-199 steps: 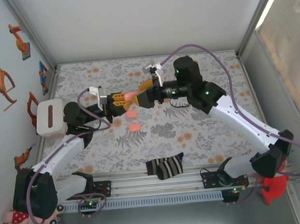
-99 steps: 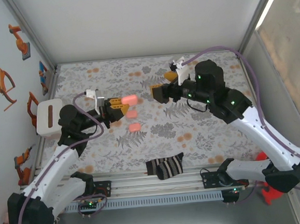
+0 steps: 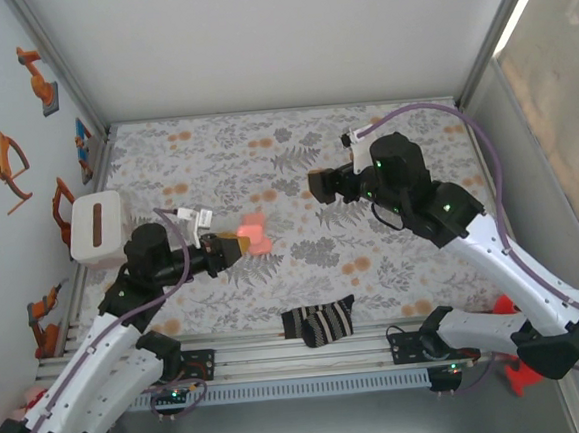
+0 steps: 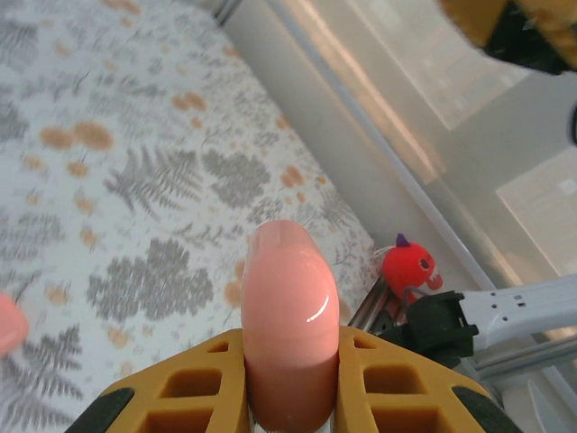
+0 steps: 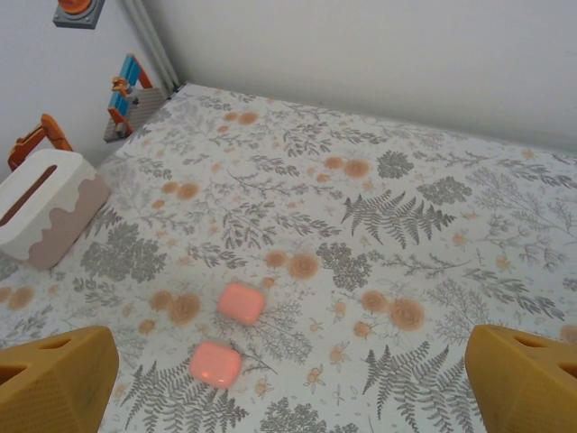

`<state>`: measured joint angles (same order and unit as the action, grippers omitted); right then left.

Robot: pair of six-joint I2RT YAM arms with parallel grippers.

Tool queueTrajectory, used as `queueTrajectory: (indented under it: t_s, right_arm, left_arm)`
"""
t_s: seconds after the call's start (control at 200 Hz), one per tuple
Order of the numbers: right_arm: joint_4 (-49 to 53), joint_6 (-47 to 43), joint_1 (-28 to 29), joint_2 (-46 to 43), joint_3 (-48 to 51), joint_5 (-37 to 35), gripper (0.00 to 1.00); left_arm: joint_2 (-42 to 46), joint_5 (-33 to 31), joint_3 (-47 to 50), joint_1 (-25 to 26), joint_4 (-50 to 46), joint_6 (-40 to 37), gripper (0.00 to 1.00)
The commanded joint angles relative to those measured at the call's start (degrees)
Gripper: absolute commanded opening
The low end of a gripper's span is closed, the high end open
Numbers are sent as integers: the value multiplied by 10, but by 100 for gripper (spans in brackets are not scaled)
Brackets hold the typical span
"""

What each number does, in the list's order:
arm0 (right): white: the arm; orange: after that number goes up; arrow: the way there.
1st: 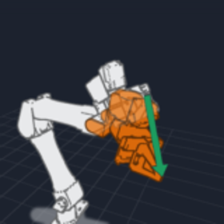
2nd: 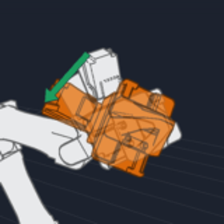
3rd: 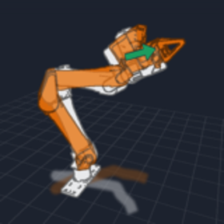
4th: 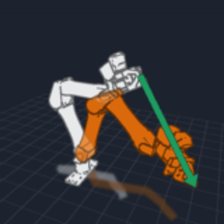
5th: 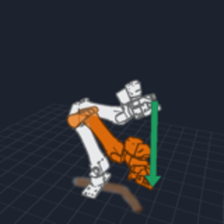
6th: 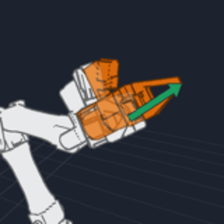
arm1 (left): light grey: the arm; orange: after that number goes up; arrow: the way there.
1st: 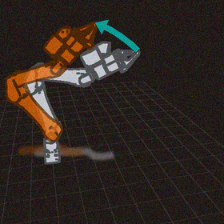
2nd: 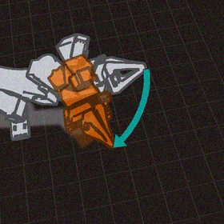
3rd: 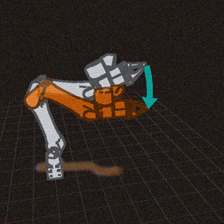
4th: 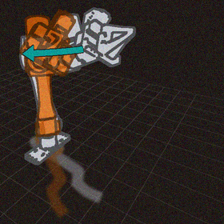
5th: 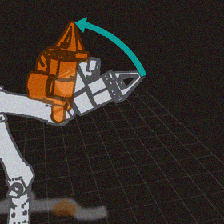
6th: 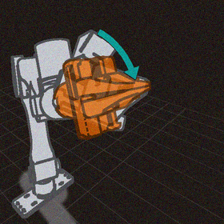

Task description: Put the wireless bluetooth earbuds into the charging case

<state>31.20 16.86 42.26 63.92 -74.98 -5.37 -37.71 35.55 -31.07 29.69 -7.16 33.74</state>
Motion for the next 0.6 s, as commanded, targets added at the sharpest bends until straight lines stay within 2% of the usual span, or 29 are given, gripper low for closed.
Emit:
queueTrajectory:
  t_s: [0.0, 0.205, 0.396, 0.596]
  right_arm:
    - [4, 26, 3, -6, 9, -30, 98]
    - [6, 26, 3, -5, 19, -44, 99]
    - [8, 21, 3, -5, 27, -59, 99]
    - [10, 13, 3, -3, 31, -67, 99]
  left_arm:
    - [-10, -57, 38, 6, -50, 104, 0]
    - [-68, -91, 86, 23, 3, 182, 0]
    - [-137, -143, 97, 72, 55, 225, 0]
    - [-250, -183, 82, 132, 121, 245, 0]
